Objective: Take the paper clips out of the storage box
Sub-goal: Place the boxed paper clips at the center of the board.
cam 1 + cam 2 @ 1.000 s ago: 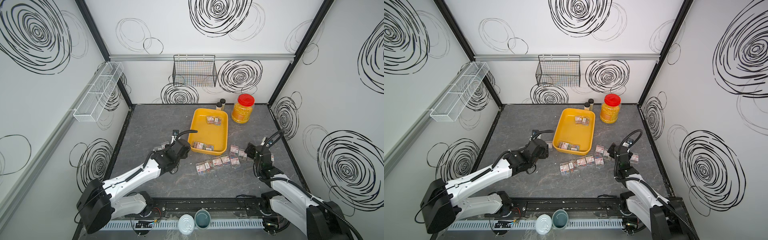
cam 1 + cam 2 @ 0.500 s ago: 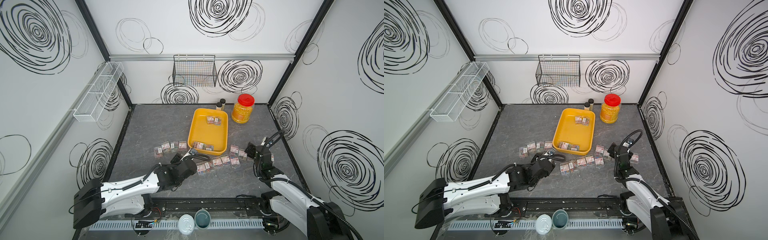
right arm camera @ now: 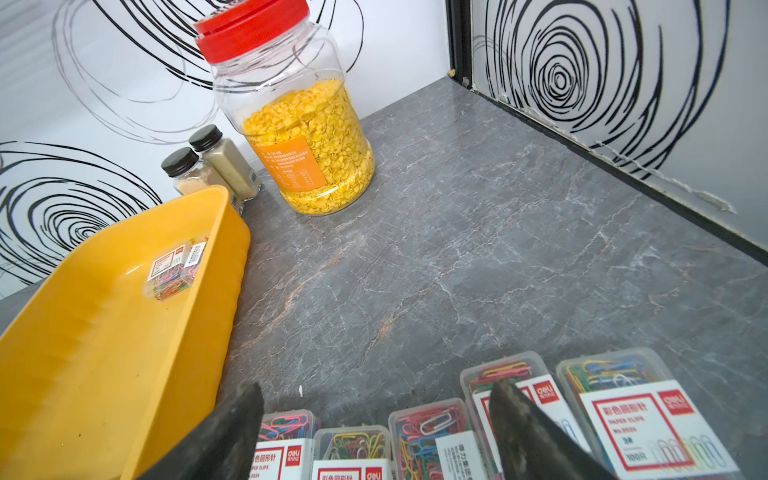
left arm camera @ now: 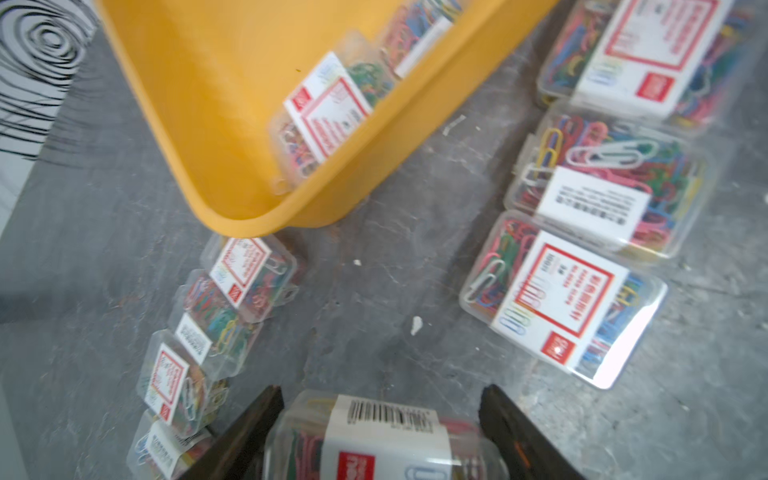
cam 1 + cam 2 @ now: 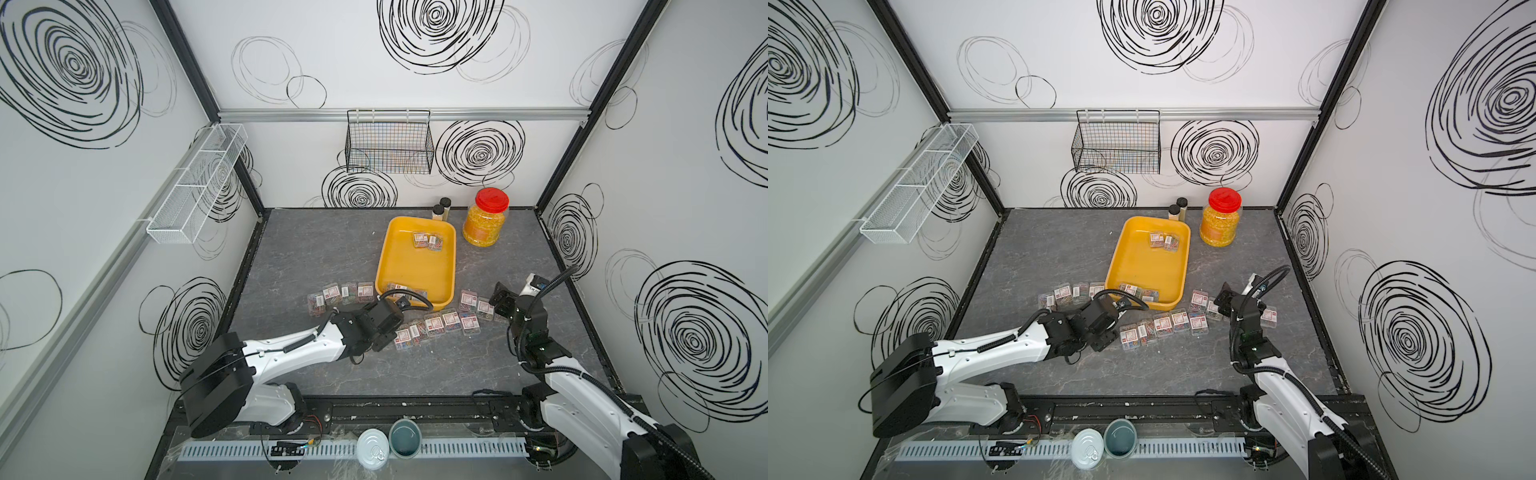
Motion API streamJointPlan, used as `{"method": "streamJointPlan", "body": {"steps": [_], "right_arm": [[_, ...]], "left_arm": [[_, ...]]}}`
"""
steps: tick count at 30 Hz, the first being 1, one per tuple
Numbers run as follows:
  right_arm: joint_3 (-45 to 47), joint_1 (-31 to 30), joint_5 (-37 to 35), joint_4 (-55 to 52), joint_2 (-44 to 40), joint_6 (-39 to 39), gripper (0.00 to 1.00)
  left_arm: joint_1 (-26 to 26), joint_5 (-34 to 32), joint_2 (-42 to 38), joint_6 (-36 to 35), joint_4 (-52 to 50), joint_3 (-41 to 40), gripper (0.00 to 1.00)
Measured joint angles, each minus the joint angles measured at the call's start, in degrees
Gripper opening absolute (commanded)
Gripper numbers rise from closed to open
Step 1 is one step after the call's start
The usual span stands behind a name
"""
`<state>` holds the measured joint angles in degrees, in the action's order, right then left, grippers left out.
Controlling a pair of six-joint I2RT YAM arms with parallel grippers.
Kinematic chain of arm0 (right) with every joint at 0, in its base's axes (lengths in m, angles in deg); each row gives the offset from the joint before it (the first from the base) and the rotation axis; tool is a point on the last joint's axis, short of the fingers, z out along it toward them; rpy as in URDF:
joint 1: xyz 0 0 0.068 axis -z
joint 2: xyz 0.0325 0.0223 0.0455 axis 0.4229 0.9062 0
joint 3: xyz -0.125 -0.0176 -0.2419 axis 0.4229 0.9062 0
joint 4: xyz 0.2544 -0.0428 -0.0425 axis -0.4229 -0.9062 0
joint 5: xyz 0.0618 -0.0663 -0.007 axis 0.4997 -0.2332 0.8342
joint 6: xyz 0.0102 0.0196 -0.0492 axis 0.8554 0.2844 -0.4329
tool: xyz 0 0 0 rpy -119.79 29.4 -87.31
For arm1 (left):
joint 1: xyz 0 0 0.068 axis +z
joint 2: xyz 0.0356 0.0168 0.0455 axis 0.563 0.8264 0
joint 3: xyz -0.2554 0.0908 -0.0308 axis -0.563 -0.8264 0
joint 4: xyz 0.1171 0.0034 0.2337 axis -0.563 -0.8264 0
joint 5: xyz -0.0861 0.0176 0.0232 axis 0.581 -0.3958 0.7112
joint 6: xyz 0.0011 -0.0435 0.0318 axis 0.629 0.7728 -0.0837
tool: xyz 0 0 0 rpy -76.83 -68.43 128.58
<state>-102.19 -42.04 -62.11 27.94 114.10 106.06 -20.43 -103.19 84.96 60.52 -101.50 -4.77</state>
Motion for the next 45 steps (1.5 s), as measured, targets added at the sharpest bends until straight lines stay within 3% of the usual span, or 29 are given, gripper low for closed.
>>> {"method": "streamJointPlan", "body": {"steps": [6,20,34,45], "right_arm": [[0.15,-0.79,-0.02,0.39,0.07,-0.37,0.87],[0.15,-1.25,-0.13,0.74,0.44,-0.94,0.87],[0.15,-1.25,-0.37,0.74,0.44,-0.94,0.88],[0.15,-1.36,-0.55,0.74,0.44,-0.94,0.88]], "left_arm": [[-1.84,5.75,3.1,-2.27,-0.22,0.0,0.23],[-1.88,7.65,4.44,-2.56,-1.03,0.2,0.4],[1.79,12.52,4.9,-5.4,1.62,0.2,0.52],[1.88,14.4,5.42,-6.6,2.29,0.2,0.74]]}}
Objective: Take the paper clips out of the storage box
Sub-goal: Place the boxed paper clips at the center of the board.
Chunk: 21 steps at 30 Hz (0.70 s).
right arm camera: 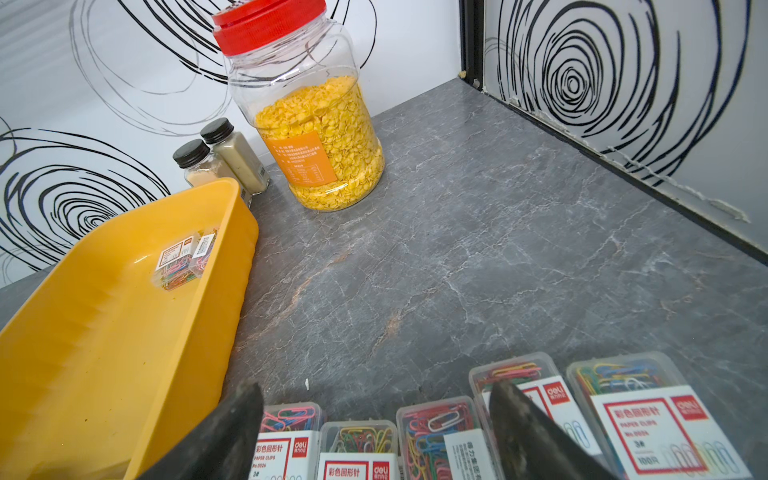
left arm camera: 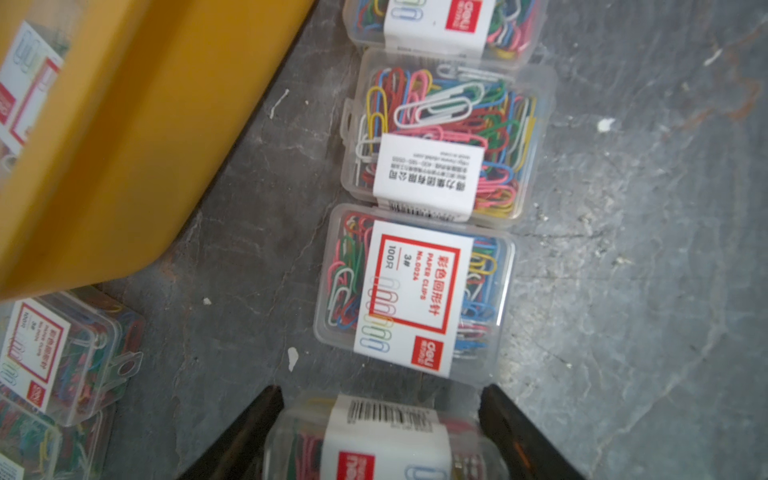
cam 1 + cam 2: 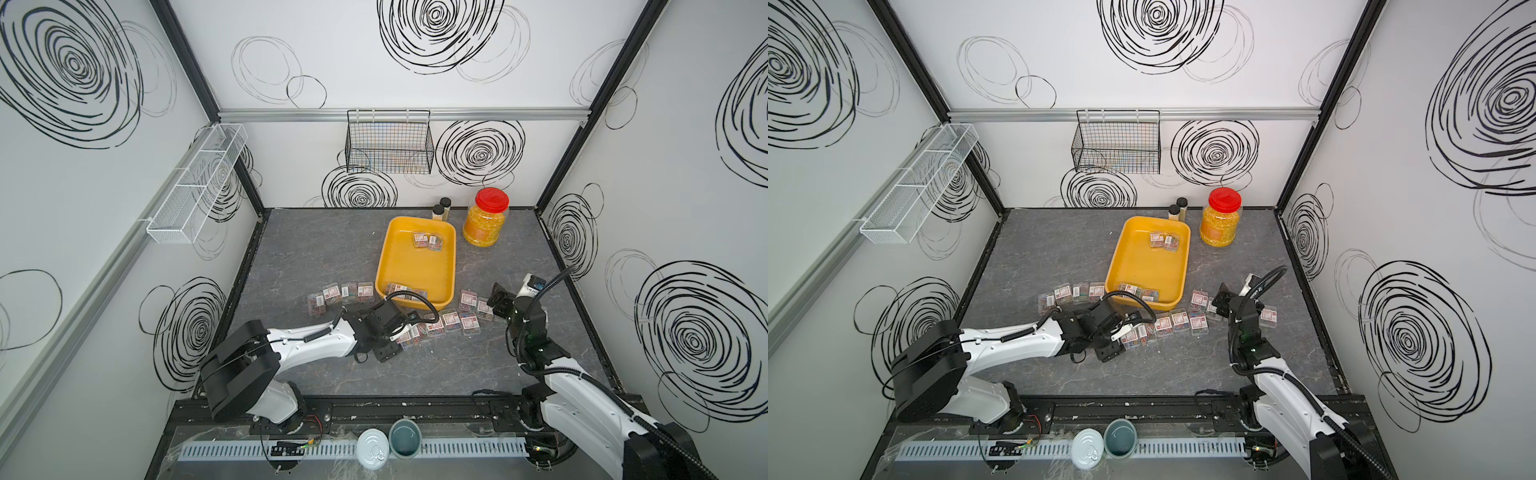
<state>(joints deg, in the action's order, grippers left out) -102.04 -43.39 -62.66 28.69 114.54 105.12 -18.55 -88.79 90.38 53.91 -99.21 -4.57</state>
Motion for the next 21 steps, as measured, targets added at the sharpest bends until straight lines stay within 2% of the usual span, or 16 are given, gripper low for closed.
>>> {"method": "streamJointPlan", "body": {"steps": [1,2,10,14,18,21], "right_arm": [[0.0,0.0,0.0,0.0,0.0,0.0,0.87],[0.0,0.0,0.0,0.0,0.0,0.0,0.87],[0.0,0.0,-0.02,0.0,0.0,0.0,0.87],[0.0,0.0,-0.13,0.0,0.0,0.0,0.87],[0.0,0.0,-0.31,0.0,0.02,0.0,0.87],[0.0,0.0,-0.68,0.0,0.42,0.0,0.85]], "left_arm": [[0.02,0.09,0.0,0.0,0.0,0.0,0.93],[0.02,0.15,0.0,-0.2,0.0,0.0,0.99],[0.13,0.76,-0.9,-0.15,0.17,0.0,0.99],[0.17,1.01,-3.76,0.02,0.26,0.0,0.99],[1.05,0.35,-11.1,2.4,1.77,-0.24,0.99],[4.39,-2.91,-21.09,8.35,6.08,-2.38,0.99]]}}
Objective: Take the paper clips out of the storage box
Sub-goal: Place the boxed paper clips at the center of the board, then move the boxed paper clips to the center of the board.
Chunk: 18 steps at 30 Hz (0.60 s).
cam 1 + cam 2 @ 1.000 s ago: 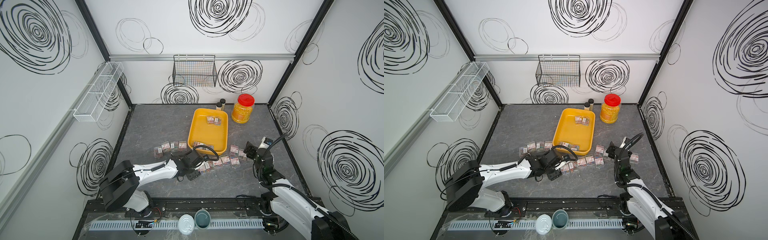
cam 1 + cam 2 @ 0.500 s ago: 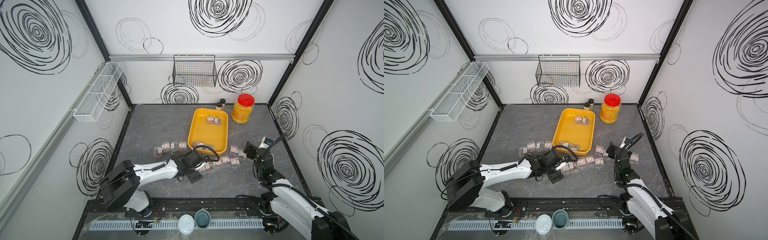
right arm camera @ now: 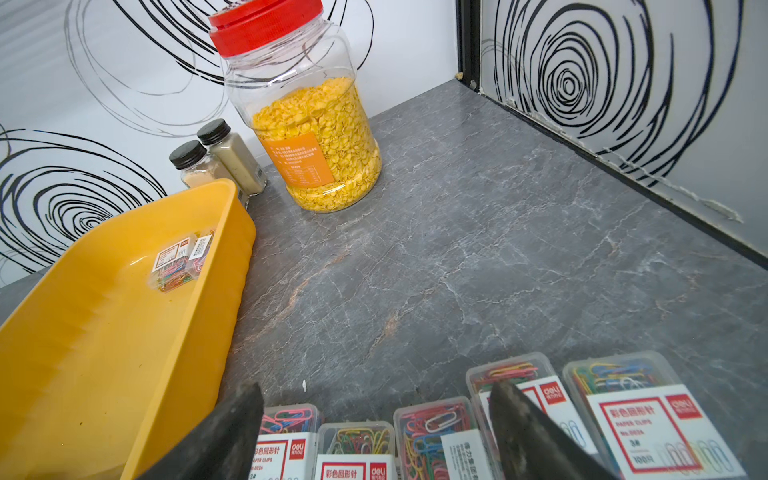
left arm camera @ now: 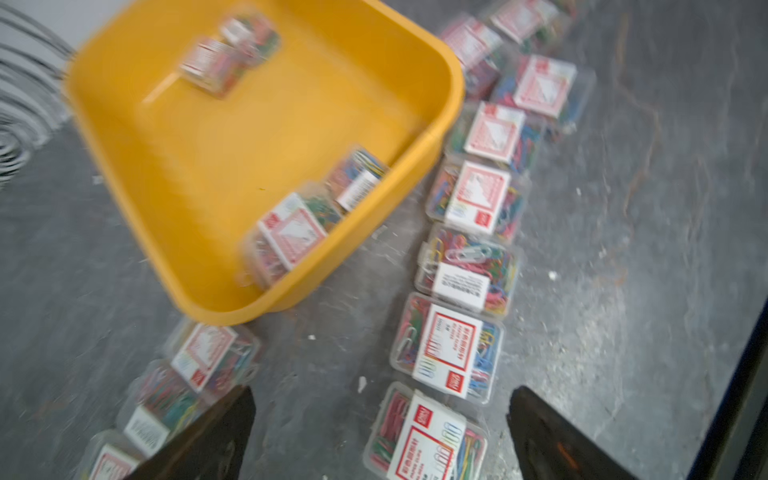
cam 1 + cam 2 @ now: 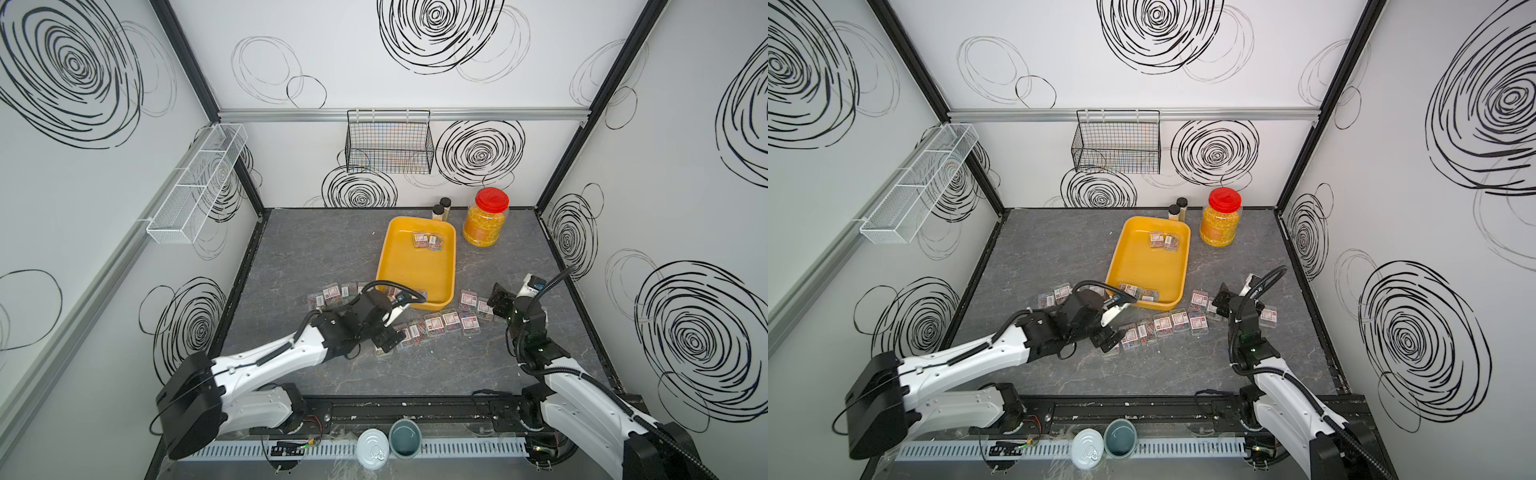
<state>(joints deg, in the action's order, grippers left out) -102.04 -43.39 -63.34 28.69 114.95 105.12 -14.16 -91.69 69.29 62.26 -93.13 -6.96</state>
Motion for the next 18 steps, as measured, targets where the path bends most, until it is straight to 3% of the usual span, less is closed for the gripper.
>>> {"method": "streamJointPlan", "body": {"steps": [5,8,10,11,12,14,18], "right_arm": [[-0.02,0.0,-0.74,-0.04,1.2,0.07,0.81],[-1.01,-0.13,-0.46,-1.7,2.1,0.09,0.75],[-2.8,-0.52,0.61,-3.74,2.1,0.11,0.69],[-4.07,-0.87,1.42,-4.76,2.05,0.17,0.68],[-5.4,-1.33,2.43,-5.46,2.03,0.11,0.68],[-8.92,-2.82,4.59,-6.73,2.19,0.02,0.67],[-18.4,-8.26,6.91,-7.45,7.23,-0.28,0.7]], "left_arm": [[10.58,-11.37,-19.32,17.55,4.68,-8.24,0.99],[20.09,-11.52,-27.02,28.83,4.81,-14.1,0.99],[26.01,-7.85,-28.2,35.21,4.9,-17.62,0.81],[27.89,-5.88,-28.02,38.1,4.68,-19.26,0.66],[28.76,-4.24,-27.54,40.02,4.26,-20.68,0.58],[27.69,-3.19,-26.14,43.85,2.16,-22.64,0.56],[17.03,-7.85,-22.93,49.64,-2.91,-23.26,0.49]]}}
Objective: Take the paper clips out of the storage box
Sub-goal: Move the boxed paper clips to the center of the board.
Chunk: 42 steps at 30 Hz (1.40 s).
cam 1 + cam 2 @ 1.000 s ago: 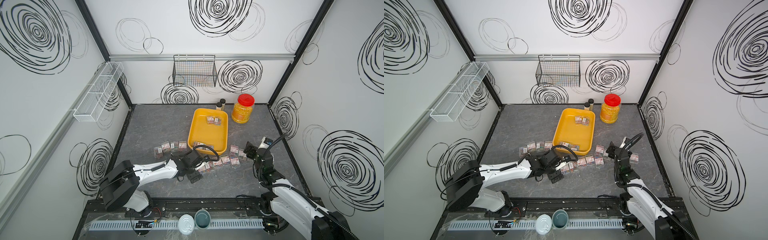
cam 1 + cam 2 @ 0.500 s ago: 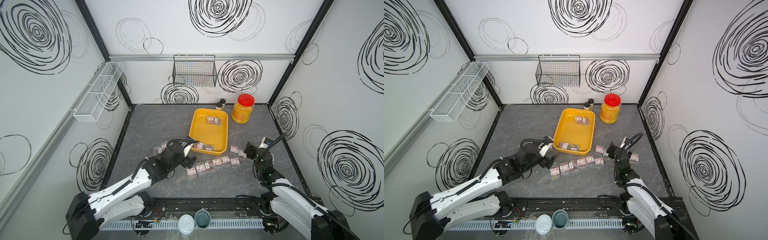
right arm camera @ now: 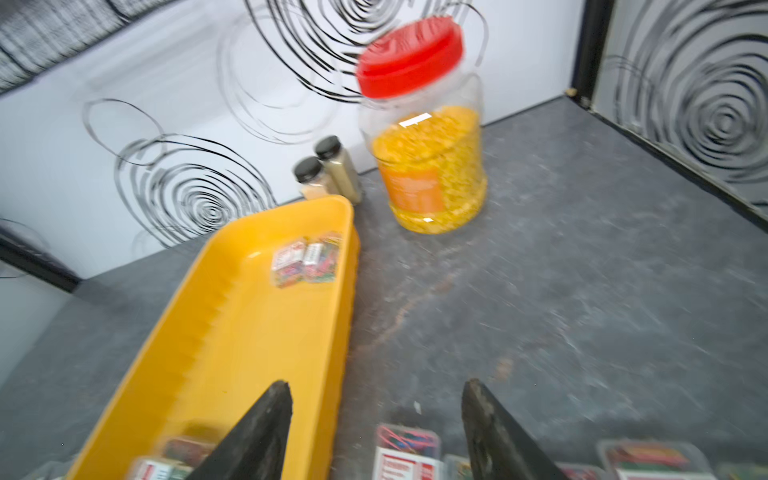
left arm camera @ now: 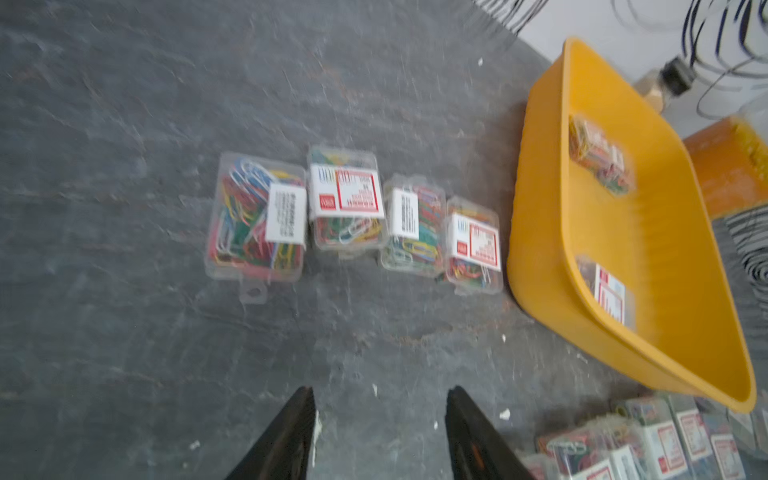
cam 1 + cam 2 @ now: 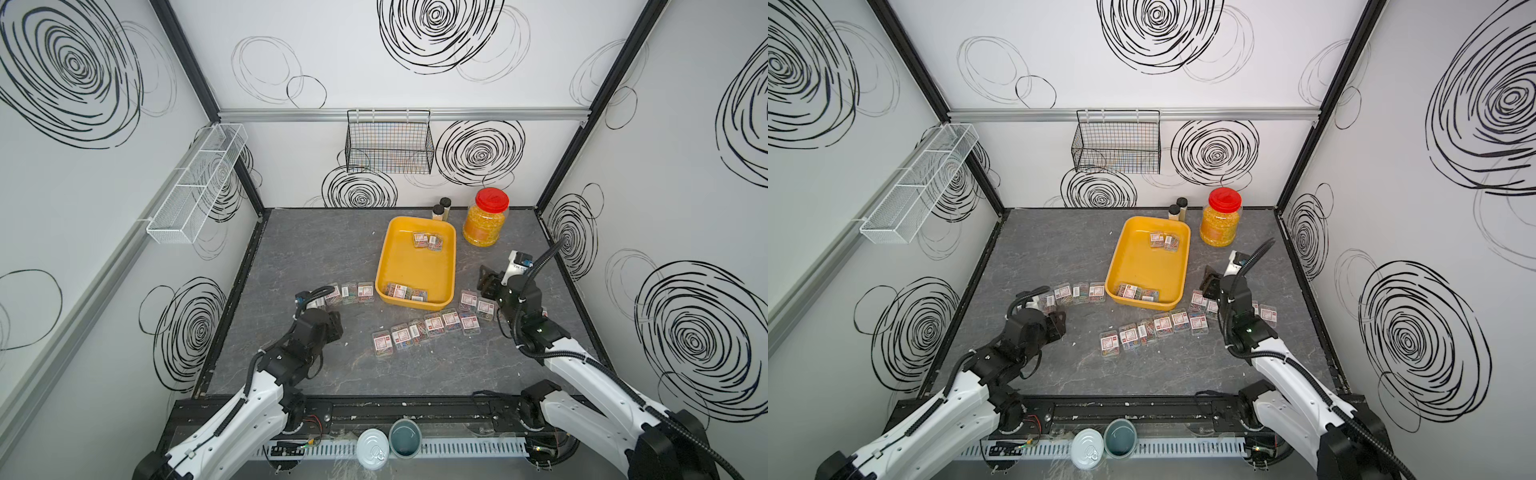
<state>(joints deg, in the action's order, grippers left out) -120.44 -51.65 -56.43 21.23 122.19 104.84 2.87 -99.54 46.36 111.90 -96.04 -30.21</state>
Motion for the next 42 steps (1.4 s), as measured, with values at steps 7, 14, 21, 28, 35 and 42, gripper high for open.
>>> {"method": "streamJointPlan", "body": {"steps": [7,14,21,28,35,42], "right_arm": [[-18.75,-6.14,0.52,-2.05,23.23,-2.25,0.78],[-38.21,-5.64,-0.02,-8.5,45.33,-5.79,0.79],[-53.9,-4.17,1.25,-15.13,62.12,-7.78,0.79],[-63.71,-2.4,1.53,-20.02,71.17,-9.38,0.79],[-70.66,-0.28,3.56,-23.34,75.93,-12.22,0.75],[-80.26,-0.61,5.05,-27.82,81.77,-14.75,0.73]], "left_arm": [[-16.85,-9.51,6.49,8.57,-3.02,-0.07,0.41],[-23.61,-11.08,11.3,12.92,0.46,-3.28,0.39],[-27.89,-12.35,21.05,14.6,6.43,-2.78,0.33],[-29.75,-13.4,32.09,15.13,11.98,2.12,0.28],[-30.16,-14.01,39.67,15.08,14.86,6.71,0.27],[-29.99,-14.38,41.48,14.88,15.8,7.85,0.27]]}}
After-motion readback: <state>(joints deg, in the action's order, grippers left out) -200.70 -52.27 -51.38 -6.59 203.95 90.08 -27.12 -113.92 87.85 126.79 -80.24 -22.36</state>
